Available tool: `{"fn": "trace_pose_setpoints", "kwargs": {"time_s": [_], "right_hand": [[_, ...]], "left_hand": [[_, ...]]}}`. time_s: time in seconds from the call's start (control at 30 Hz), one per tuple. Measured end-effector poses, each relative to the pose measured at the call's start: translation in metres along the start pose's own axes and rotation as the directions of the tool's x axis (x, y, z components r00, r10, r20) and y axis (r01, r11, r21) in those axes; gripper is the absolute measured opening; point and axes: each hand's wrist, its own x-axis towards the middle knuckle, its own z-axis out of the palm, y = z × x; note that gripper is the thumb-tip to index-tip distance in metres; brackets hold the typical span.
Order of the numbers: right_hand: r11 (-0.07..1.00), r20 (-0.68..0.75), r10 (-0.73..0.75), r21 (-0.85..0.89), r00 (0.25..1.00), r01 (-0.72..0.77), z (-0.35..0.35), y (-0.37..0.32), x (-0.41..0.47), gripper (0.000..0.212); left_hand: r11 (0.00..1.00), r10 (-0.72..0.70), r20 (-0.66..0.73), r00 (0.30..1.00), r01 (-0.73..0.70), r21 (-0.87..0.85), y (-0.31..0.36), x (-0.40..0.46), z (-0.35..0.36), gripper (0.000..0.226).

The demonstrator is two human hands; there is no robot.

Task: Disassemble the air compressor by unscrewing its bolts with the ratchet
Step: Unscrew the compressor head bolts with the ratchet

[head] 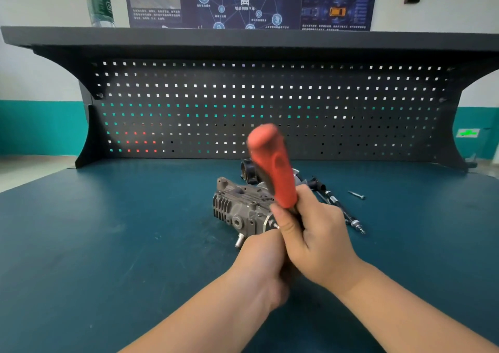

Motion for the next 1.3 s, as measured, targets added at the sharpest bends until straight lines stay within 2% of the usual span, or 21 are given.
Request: {"fn": "trace_pose_setpoints", "kwargs": {"time_s": [0.1,0.2,0.23,0.3,0.37,0.43,0.5,0.57,0.67,0.73,0.8,0.87,0.93,1.0,1.07,1.13,1.17,1.23,1.3], "right_hand": [[0.944,-0.049,0.306,0.147,0.951,-0.296,0.0,0.004,0.0,0.015],[0.779,-0.069,0.594,0.299,0.802,-0.551,0.001,0.009,0.004,0.026],[0.712,-0.079,0.675,0.33,0.734,-0.619,0.002,0.012,0.005,0.029],[0.519,-0.046,0.836,0.389,0.547,-0.761,0.002,0.022,0.008,0.032],[0.228,0.071,0.952,0.482,0.297,-0.846,0.001,0.033,0.008,0.031],[-0.071,0.217,0.974,0.563,0.065,-0.823,-0.001,0.041,0.007,0.028],[-0.232,0.304,0.951,0.565,-0.062,-0.792,-0.001,0.043,0.005,0.027],[-0.286,0.334,0.937,0.565,-0.102,-0.774,-0.001,0.042,0.003,0.027],[-0.241,0.293,0.953,0.595,-0.071,-0.767,0.002,0.041,0.003,0.027],[-0.071,0.188,0.981,0.607,0.056,-0.791,0.003,0.039,0.004,0.028],[0.223,0.047,0.956,0.52,0.288,-0.824,0.003,0.033,0.007,0.03],[0.537,-0.056,0.823,0.399,0.565,-0.743,0.001,0.022,0.008,0.03],[0.786,-0.079,0.59,0.281,0.803,-0.55,-0.002,0.01,0.007,0.025],[0.957,-0.028,0.277,0.101,0.96,-0.273,-0.006,0.002,0.007,0.015],[1.0,0.051,0.021,-0.019,0.998,-0.02,-0.005,-0.003,0.006,0.008],[0.998,0.078,-0.053,-0.031,0.996,0.056,-0.004,-0.002,0.005,0.01],[1.0,0.065,-0.017,-0.016,0.998,0.018,-0.003,-0.001,0.004,0.009],[0.983,0.009,0.175,0.056,0.985,-0.175,-0.003,0.002,0.003,0.015],[0.88,-0.033,0.444,0.205,0.895,-0.429,-0.002,0.006,0.005,0.022]], "left_hand": [[0.994,0.007,-0.042,0.999,-0.003,0.106,0.001,0.001,0.002,0.02],[0.996,0.028,-0.091,0.995,-0.021,0.081,0.001,0.001,0.004,0.012],[0.997,0.032,-0.099,0.995,-0.024,0.076,0.001,0.001,0.005,0.011],[0.996,0.034,-0.1,0.994,-0.026,0.082,0.0,0.002,0.004,0.009],[0.996,0.03,-0.102,0.994,-0.022,0.083,0.001,0.002,0.005,0.009],[0.996,0.033,-0.107,0.994,-0.024,0.087,0.001,0.003,0.006,0.009],[0.995,0.033,-0.109,0.993,-0.023,0.092,0.001,0.003,0.006,0.01],[0.995,0.033,-0.109,0.994,-0.022,0.096,0.001,0.003,0.005,0.01],[0.996,0.036,-0.115,0.993,-0.026,0.088,0.0,0.002,0.005,0.009],[0.997,0.042,-0.125,0.991,-0.034,0.072,0.0,0.002,0.005,0.008],[0.997,0.052,-0.122,0.991,-0.045,0.063,-0.001,0.002,0.005,0.008],[0.996,0.061,-0.113,0.992,-0.053,0.073,-0.002,0.001,0.005,0.009],[0.995,0.06,-0.095,0.994,-0.052,0.083,-0.001,0.001,0.004,0.013],[0.994,0.046,-0.058,0.997,-0.04,0.104,-0.001,0.001,0.003,0.016],[0.994,0.046,-0.026,0.999,-0.043,0.1,-0.001,0.001,0.001,0.014],[0.998,0.045,0.0,0.999,-0.045,0.048,-0.001,0.001,0.0,0.016],[0.998,0.039,0.008,0.999,-0.04,0.044,0.0,0.0,0.001,0.016],[0.997,0.027,-0.021,0.999,-0.025,0.075,0.001,-0.001,0.003,0.018],[0.997,0.031,-0.075,0.997,-0.025,0.075,0.002,-0.001,0.005,0.018]]}}
